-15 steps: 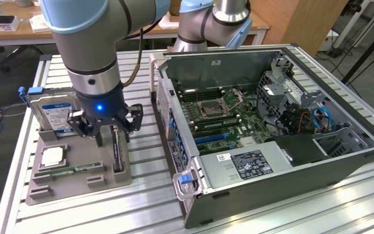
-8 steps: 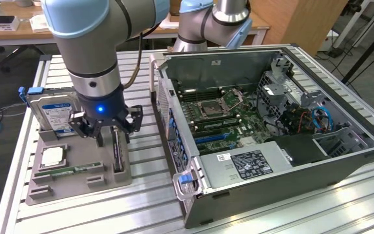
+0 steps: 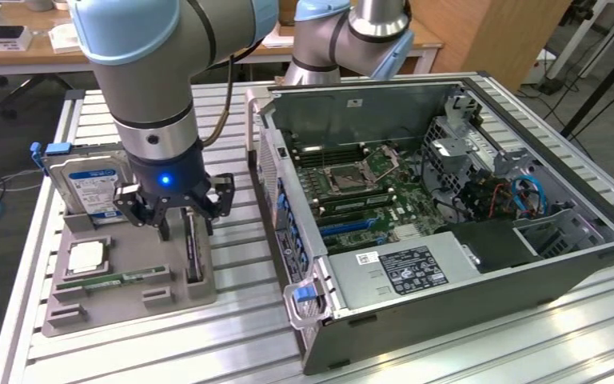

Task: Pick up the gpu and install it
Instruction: 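Pick up the gpu and move the gpu toward the slot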

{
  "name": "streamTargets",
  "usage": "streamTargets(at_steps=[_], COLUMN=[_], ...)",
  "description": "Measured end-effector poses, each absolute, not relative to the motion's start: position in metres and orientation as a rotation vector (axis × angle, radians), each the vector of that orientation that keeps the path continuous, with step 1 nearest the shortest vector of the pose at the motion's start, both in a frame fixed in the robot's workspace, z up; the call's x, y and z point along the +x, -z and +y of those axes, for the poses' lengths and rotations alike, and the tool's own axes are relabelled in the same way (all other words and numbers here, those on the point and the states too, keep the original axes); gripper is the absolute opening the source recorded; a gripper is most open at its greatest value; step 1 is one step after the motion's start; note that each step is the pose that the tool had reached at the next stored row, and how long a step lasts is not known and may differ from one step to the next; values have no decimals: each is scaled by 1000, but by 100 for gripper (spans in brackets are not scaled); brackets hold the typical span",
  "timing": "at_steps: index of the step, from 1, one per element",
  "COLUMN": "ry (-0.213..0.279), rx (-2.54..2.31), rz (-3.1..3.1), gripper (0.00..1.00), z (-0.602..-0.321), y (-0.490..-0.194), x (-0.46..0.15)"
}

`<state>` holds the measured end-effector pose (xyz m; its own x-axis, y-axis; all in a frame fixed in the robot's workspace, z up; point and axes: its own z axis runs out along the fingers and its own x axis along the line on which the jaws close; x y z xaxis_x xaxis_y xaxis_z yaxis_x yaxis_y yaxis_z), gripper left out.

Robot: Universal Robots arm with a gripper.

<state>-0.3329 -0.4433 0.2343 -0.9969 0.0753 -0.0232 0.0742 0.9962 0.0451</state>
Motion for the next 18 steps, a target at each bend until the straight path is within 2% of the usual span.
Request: streamTargets(at_steps=[3,5,6,7,18], ry=[-69,-69,-69,-69,-69], rx=[117,117,117,117,117], rz=[3114,3114,3114,3114,3114], gripper=[64,51,51,44,44], z=[-443,-443,-443,-443,-443], y=[-234,-234,-234,-234,-234], x=[-333,-333,-333,-333,-333])
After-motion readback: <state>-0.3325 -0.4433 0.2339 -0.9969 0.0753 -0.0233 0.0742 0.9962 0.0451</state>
